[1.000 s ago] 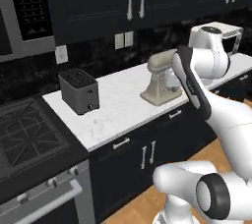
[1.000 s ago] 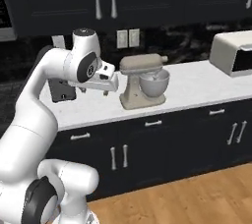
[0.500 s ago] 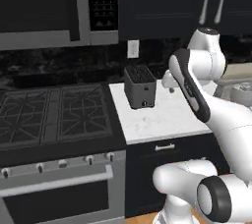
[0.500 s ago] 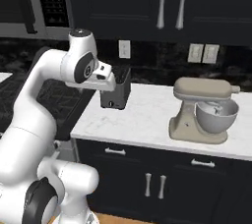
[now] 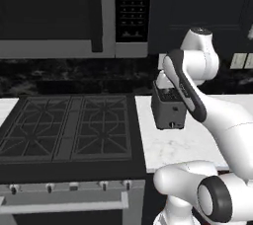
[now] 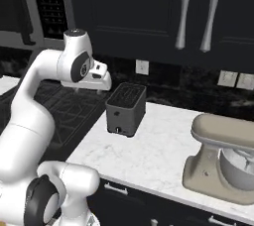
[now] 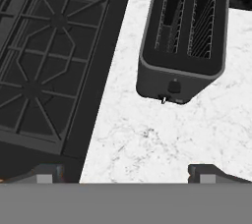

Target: Navigate to the toaster.

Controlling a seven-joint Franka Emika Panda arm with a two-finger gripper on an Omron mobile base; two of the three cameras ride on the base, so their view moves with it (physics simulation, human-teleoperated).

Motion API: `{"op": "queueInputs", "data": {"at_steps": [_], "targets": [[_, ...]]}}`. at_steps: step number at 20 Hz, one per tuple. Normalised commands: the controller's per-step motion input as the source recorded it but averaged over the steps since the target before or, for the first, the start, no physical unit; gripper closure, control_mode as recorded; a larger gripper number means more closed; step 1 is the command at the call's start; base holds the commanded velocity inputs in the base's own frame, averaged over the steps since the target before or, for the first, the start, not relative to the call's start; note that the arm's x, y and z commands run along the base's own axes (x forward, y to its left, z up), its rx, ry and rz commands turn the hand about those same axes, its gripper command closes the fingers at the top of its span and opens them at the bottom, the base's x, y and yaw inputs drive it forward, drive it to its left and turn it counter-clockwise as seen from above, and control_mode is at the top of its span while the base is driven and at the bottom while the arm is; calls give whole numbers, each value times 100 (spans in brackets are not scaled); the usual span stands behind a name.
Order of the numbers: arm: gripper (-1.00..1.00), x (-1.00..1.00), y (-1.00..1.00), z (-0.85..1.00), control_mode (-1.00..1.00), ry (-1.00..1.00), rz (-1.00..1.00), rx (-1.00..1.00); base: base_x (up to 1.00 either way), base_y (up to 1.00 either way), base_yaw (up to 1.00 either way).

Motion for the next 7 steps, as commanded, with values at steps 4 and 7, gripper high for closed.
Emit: {"op": "queueInputs", "data": {"at_steps": [4,7], "targets": [[-100,0,0,0,100,0,0,0,75,-21,4],[-100,0,0,0,100,0,0,0,83,-10,2]]}}
